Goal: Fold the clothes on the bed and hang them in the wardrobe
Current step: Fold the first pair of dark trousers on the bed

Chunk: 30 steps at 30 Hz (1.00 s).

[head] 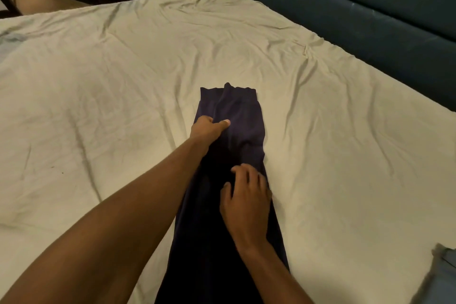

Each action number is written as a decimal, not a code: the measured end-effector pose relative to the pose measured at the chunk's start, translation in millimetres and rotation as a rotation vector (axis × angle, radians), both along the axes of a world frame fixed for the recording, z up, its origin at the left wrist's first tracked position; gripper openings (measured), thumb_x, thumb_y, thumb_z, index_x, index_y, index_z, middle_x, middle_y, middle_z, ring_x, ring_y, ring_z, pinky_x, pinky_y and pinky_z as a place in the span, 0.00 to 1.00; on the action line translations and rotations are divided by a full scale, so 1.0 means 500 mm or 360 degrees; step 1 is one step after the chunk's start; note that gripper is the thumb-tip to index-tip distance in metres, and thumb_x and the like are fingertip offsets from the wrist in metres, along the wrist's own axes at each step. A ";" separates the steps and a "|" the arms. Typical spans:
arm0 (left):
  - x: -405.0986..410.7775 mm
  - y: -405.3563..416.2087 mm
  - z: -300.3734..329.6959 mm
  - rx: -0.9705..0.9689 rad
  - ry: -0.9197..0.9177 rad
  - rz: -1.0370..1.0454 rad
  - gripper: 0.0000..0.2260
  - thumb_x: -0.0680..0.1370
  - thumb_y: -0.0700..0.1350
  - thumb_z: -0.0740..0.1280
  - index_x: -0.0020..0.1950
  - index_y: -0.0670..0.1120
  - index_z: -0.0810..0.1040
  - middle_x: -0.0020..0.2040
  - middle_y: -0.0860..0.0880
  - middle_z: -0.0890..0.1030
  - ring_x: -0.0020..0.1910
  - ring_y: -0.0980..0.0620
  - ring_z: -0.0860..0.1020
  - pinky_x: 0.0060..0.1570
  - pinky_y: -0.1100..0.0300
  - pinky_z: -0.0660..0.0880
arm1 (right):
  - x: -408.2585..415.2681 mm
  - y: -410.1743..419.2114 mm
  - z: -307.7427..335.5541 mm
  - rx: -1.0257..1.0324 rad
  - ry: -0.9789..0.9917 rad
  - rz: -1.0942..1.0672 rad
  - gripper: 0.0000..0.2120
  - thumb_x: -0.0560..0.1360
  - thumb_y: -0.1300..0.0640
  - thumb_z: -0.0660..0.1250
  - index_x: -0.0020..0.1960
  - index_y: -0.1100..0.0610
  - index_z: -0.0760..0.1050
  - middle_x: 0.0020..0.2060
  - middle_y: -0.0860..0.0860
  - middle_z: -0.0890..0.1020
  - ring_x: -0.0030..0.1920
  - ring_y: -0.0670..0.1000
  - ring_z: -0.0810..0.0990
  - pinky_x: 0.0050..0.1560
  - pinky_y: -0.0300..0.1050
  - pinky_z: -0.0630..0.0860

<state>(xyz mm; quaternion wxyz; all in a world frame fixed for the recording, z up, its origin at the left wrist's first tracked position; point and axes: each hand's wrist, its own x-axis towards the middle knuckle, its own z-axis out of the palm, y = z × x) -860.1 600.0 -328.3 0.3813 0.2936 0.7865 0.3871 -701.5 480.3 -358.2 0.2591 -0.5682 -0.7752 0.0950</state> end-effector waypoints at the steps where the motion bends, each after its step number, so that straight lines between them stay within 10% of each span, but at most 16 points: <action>1: -0.002 0.014 0.000 0.0002 0.0011 0.0016 0.15 0.76 0.55 0.72 0.47 0.44 0.76 0.46 0.47 0.78 0.45 0.48 0.78 0.42 0.57 0.73 | 0.008 0.026 -0.003 -0.0038 0.0011 -0.0047 0.16 0.76 0.50 0.66 0.62 0.52 0.76 0.65 0.52 0.78 0.65 0.55 0.76 0.60 0.54 0.76; 12: -0.052 0.073 -0.018 0.0247 0.0373 0.0498 0.06 0.77 0.43 0.61 0.48 0.44 0.76 0.42 0.47 0.77 0.45 0.43 0.77 0.49 0.52 0.75 | 0.030 0.086 -0.059 -0.0201 -0.0170 0.0174 0.34 0.77 0.37 0.52 0.80 0.48 0.54 0.81 0.49 0.55 0.79 0.56 0.58 0.76 0.59 0.58; 17: -0.085 0.101 -0.042 0.0060 0.0151 0.0351 0.11 0.77 0.51 0.68 0.39 0.47 0.73 0.45 0.44 0.81 0.44 0.43 0.79 0.52 0.50 0.79 | 0.018 0.088 -0.067 -0.0147 -0.0349 0.0112 0.33 0.76 0.36 0.53 0.77 0.49 0.65 0.78 0.53 0.64 0.76 0.60 0.64 0.71 0.63 0.63; 22: -0.105 0.154 -0.031 0.0062 0.0020 0.0286 0.20 0.74 0.60 0.72 0.51 0.43 0.80 0.50 0.46 0.81 0.50 0.44 0.80 0.55 0.53 0.78 | 0.015 0.094 -0.072 -0.0117 -0.0373 0.0099 0.33 0.76 0.35 0.54 0.76 0.49 0.64 0.77 0.53 0.65 0.76 0.60 0.65 0.71 0.64 0.64; 30: -0.111 0.199 -0.022 0.0541 0.0002 0.0450 0.03 0.79 0.46 0.67 0.51 0.49 0.75 0.53 0.43 0.82 0.48 0.47 0.81 0.51 0.52 0.80 | 0.011 0.116 -0.080 -0.0081 -0.0365 0.0132 0.35 0.77 0.33 0.53 0.79 0.46 0.58 0.78 0.51 0.62 0.78 0.60 0.60 0.73 0.65 0.55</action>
